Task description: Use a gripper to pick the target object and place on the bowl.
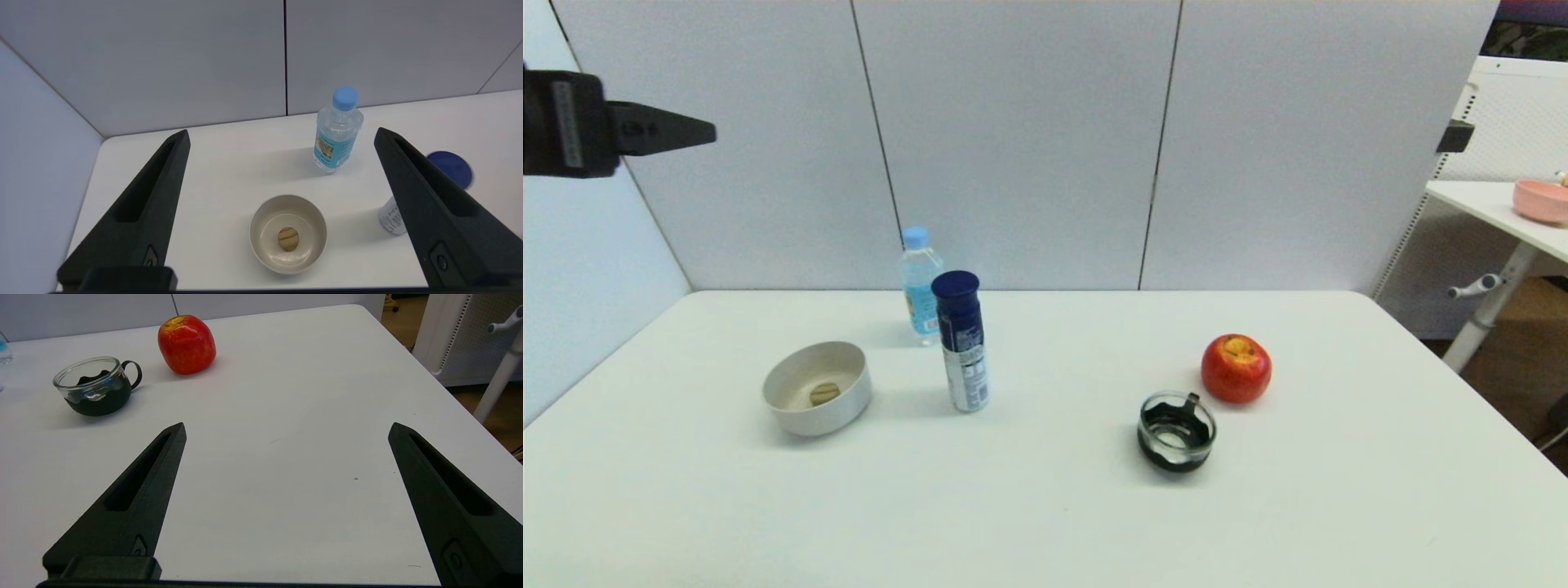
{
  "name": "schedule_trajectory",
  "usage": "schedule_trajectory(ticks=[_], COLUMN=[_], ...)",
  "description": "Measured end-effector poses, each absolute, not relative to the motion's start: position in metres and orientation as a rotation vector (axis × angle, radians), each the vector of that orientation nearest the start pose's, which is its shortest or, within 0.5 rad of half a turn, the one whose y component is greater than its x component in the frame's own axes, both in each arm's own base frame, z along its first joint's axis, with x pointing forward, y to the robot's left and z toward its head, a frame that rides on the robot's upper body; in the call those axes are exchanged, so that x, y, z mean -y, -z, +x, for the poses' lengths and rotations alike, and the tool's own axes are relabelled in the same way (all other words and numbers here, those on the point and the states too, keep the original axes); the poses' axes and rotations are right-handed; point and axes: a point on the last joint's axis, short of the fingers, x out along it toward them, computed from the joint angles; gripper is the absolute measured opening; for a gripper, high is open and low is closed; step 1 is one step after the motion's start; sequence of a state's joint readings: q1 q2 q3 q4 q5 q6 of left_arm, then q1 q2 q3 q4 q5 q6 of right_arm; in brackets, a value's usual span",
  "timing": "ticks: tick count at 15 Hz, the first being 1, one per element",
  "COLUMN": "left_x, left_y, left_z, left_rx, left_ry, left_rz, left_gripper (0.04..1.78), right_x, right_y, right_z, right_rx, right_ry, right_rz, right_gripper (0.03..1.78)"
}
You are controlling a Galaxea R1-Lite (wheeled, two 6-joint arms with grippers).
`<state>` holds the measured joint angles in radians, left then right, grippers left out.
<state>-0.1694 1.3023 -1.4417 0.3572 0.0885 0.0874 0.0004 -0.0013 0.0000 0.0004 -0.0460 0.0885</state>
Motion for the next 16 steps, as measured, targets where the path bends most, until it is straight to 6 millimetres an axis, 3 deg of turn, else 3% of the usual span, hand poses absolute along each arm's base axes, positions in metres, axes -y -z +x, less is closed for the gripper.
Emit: schedule_trajectory(ticks=[3,6,8,11,16], left_x=[0.012,0.0,-0.002,-0.001,0.0], left_y=[-0.355,-0.313,-0.277,-0.202,-0.098], left_z=[0.129,0.076,0.042,0.002,-0.024], left_rx=[-0.195,-0.213,-0.224,-0.246,-0.191], left_ry=[0.031,-0.048,-0.073,-0.059,-0.015], left_rz=[0.13,0.161,0.16,0.148,0.087], left_gripper=[1.63,1.65,1.67,1.68,1.69], right_x=[0.001,0.001,0.001,0.001,0.001], right_y=[-0.075,-0.075,-0.075,-0.075,-0.075], right_z=[-0.023,-0.023,-0.023,-0.023,-0.023], right_rx=[0.004,0.003,0.003,0.003,0.003], right_ry=[0.045,0.045,0.045,0.045,0.045], right_rz=[0.089,0.089,0.089,0.089,0.09], right_gripper=[1.71,1.71,1.71,1.71,1.71])
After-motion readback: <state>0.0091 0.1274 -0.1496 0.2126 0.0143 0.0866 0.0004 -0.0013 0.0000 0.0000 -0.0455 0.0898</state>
